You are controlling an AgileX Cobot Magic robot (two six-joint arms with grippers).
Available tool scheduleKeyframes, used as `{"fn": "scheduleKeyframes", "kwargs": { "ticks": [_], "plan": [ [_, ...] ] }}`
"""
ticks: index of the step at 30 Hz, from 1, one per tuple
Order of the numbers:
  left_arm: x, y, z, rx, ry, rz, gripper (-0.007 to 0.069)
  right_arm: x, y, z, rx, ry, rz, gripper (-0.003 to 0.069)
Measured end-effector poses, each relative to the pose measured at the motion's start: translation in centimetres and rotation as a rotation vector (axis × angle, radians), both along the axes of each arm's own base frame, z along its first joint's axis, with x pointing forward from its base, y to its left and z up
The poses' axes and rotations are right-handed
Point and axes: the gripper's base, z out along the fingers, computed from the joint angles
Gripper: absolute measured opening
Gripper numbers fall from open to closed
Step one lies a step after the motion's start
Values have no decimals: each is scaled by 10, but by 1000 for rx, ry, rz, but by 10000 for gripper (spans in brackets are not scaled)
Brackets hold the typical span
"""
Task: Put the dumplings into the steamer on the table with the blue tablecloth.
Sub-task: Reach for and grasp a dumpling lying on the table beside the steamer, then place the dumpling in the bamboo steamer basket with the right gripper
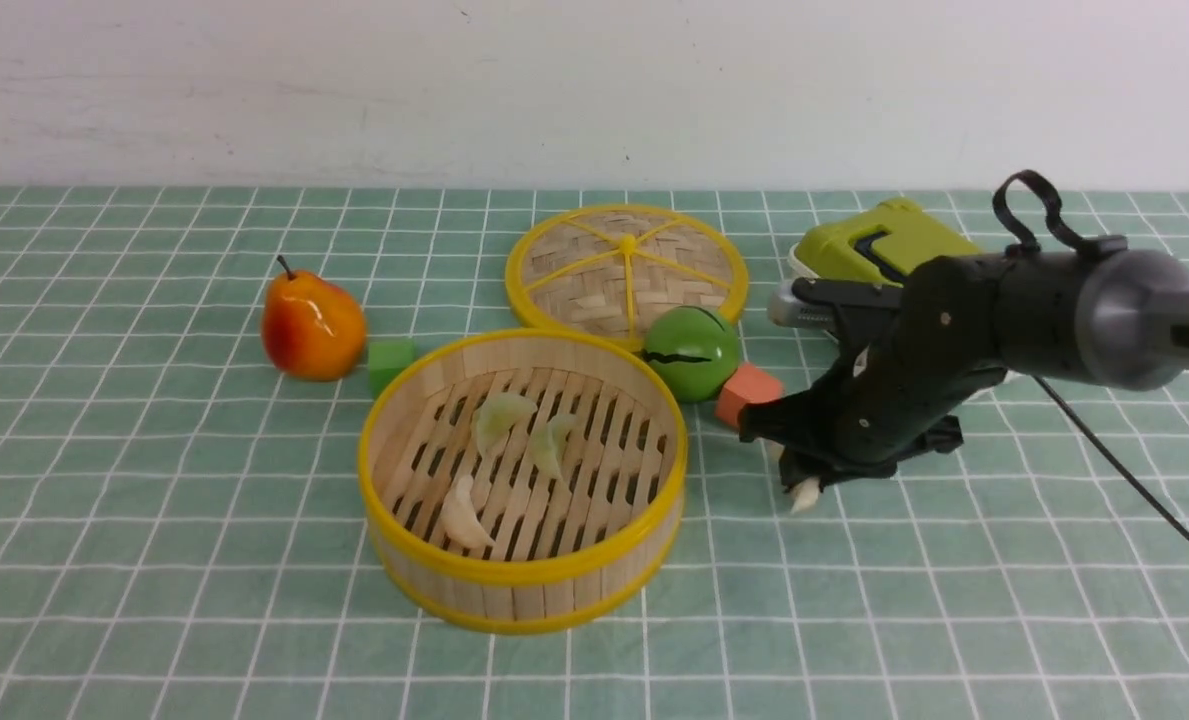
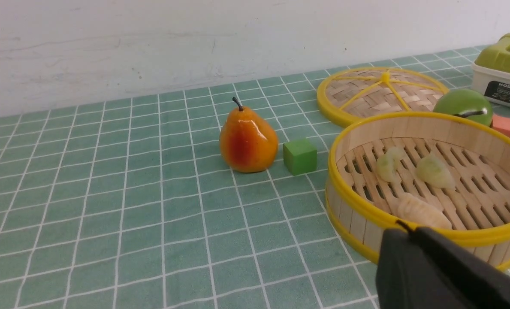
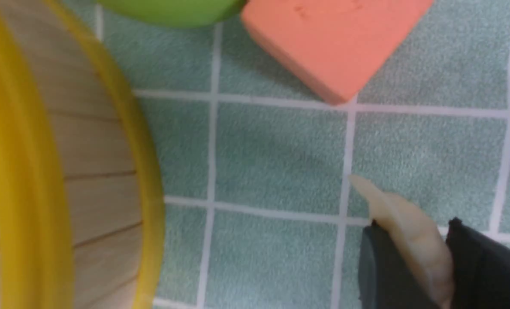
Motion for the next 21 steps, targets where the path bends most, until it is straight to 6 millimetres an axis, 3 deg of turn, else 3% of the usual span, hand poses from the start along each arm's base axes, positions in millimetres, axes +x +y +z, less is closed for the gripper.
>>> {"fn": "scheduleKeyframes", "kwargs": {
  "ticks": [4,7,10,12,15,16,18,21],
  "plan": [
    [0,0,0,3,-1,1,6,-5,1,32,6,-60,47,184],
    [0,0,1,0,-7,-3,7,-9,15,64,28,-101,114,184],
    [0,-1,2,-4,-19,-11,8,-18,43,85,53,-131,218,184],
    [0,-1,2,-5,-24,-15,10,-32,81,96,86,-161,329,184],
    [0,-1,2,-5,-25,-15,10,-42,111,89,105,-173,394,184],
    [0,-1,2,-5,-25,-15,12,-45,128,78,113,-186,417,184],
    [0,-1,2,-5,-25,-15,14,-45,135,70,112,-185,425,184],
    [0,-1,2,-5,-25,-15,17,-41,148,37,96,-164,429,184]
  ]
}}
